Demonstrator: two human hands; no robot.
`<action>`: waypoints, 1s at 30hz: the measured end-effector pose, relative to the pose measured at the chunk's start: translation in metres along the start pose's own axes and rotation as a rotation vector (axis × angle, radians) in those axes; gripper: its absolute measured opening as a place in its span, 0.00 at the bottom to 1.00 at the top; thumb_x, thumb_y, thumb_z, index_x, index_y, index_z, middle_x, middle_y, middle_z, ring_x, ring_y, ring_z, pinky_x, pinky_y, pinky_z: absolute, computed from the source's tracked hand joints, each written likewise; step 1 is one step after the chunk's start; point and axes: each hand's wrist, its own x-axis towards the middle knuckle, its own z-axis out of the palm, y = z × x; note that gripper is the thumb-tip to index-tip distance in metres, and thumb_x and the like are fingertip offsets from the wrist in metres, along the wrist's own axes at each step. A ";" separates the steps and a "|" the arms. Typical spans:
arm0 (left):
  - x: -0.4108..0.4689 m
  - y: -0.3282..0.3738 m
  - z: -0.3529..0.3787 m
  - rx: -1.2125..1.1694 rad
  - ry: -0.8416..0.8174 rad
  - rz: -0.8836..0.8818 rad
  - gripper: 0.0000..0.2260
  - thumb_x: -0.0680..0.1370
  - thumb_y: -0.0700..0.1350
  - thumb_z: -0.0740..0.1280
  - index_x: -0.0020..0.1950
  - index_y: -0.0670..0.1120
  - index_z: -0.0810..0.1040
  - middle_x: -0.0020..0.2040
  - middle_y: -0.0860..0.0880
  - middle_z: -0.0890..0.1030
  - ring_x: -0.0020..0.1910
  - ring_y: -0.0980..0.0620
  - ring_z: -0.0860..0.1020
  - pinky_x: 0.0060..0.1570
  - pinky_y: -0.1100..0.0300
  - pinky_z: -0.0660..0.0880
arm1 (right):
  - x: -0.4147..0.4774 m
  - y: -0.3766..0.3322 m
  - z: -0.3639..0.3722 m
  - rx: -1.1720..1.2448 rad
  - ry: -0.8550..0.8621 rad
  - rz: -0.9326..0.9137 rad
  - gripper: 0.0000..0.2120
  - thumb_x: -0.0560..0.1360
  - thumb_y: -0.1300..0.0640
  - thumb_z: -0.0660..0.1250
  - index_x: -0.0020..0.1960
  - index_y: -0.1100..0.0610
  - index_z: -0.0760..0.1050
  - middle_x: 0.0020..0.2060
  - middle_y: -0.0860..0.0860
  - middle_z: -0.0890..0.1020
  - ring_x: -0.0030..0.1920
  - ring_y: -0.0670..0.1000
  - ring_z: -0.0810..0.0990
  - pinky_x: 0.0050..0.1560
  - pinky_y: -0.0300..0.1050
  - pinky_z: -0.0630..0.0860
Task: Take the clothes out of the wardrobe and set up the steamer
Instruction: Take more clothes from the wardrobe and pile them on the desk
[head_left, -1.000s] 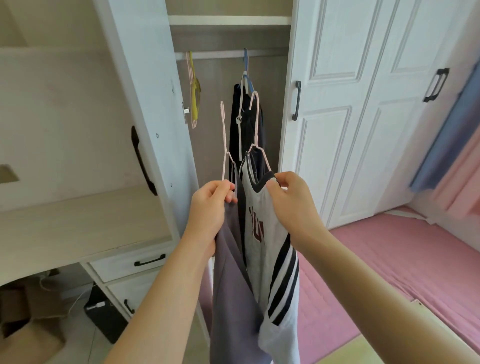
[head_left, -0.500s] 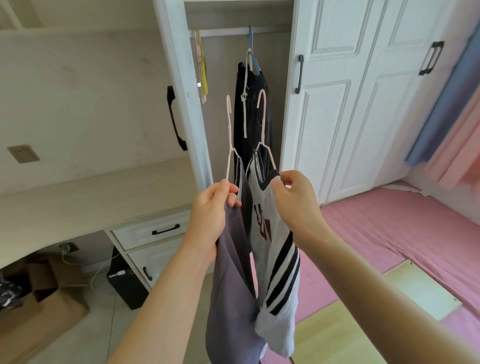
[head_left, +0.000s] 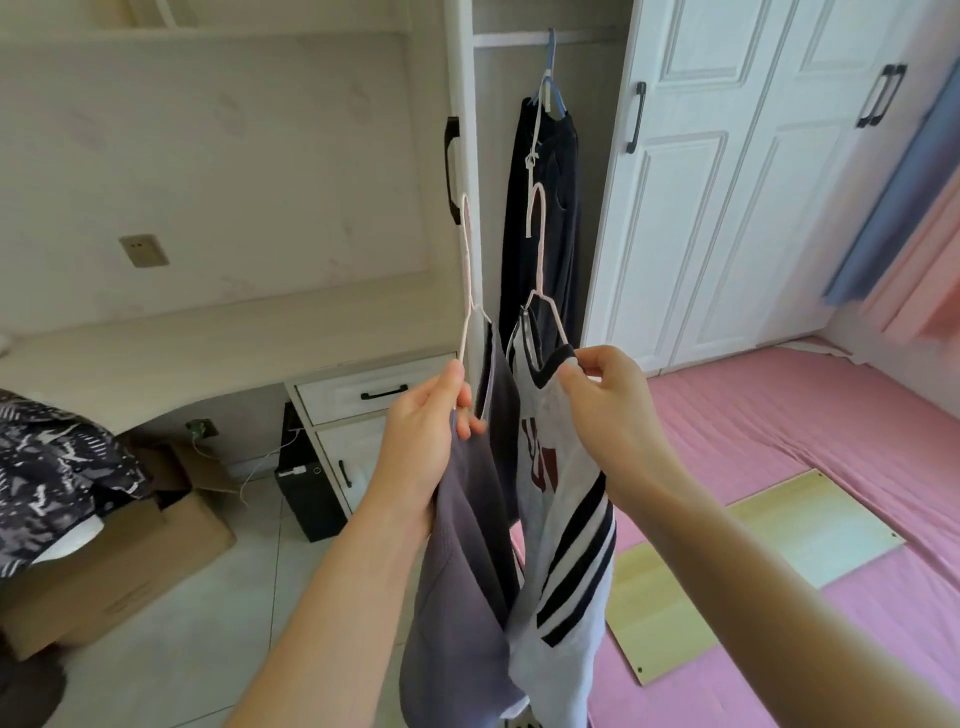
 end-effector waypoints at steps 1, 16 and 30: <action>-0.010 0.001 -0.006 -0.001 0.019 0.007 0.19 0.80 0.52 0.61 0.31 0.48 0.71 0.26 0.49 0.67 0.39 0.46 0.75 0.50 0.55 0.74 | -0.010 -0.001 0.002 -0.006 -0.021 -0.001 0.05 0.81 0.57 0.57 0.54 0.53 0.70 0.38 0.43 0.73 0.35 0.39 0.71 0.25 0.23 0.68; -0.085 0.016 -0.092 -0.188 0.371 0.072 0.10 0.81 0.44 0.63 0.44 0.43 0.81 0.28 0.48 0.70 0.30 0.54 0.72 0.37 0.63 0.77 | -0.069 -0.018 0.070 -0.024 -0.347 -0.111 0.09 0.81 0.56 0.59 0.58 0.55 0.74 0.44 0.42 0.77 0.44 0.39 0.75 0.38 0.31 0.68; -0.035 0.038 -0.147 -0.282 0.436 0.128 0.10 0.82 0.45 0.60 0.47 0.42 0.75 0.40 0.42 0.84 0.42 0.46 0.83 0.53 0.50 0.77 | -0.021 -0.050 0.142 0.057 -0.653 -0.240 0.09 0.80 0.57 0.61 0.57 0.55 0.76 0.47 0.48 0.82 0.48 0.42 0.79 0.42 0.33 0.72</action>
